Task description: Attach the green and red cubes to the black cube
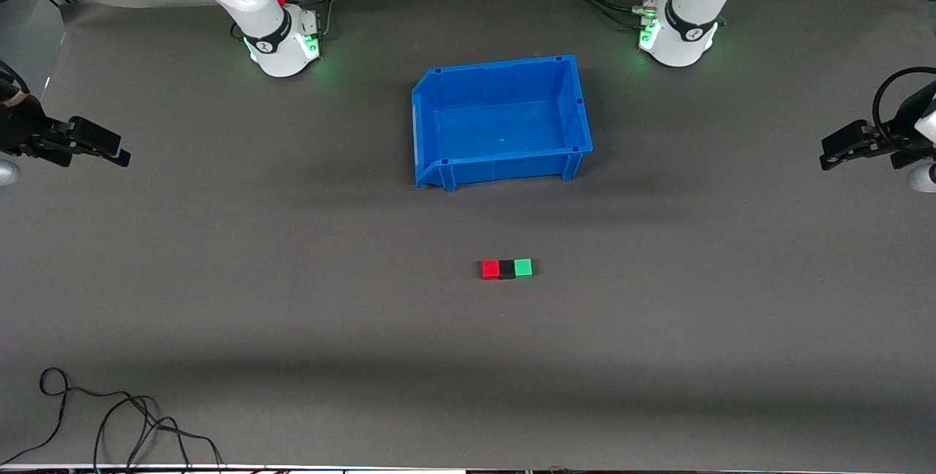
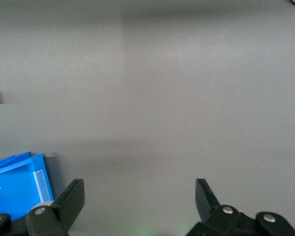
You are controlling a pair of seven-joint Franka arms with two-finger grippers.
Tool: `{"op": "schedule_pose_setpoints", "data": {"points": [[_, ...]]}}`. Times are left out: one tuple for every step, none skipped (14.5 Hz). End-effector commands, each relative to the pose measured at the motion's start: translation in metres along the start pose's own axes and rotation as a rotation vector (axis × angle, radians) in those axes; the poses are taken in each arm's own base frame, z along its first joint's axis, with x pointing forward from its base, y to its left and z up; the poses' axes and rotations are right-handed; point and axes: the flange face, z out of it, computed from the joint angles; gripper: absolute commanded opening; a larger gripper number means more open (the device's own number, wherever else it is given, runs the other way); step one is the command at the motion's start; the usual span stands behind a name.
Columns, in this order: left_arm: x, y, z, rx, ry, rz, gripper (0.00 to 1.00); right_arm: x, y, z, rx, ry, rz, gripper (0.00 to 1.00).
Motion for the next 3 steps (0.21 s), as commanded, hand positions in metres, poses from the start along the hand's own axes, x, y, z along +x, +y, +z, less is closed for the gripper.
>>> {"op": "schedule_pose_setpoints", "data": {"points": [[0.0034,0.0016,0.0004,0.020,-0.018,0.004,1.00,-0.0046,-0.0008,-0.0067,0.014,-0.002,-0.010,1.00],[0.0047,0.0001,-0.0007,0.019,-0.009,0.001,1.00,-0.0042,-0.0008,-0.0059,0.014,-0.003,-0.011,1.00],[0.0059,-0.0023,-0.0012,0.018,-0.002,-0.002,1.00,-0.0046,-0.0007,-0.0067,0.012,-0.001,-0.011,1.00]]}}
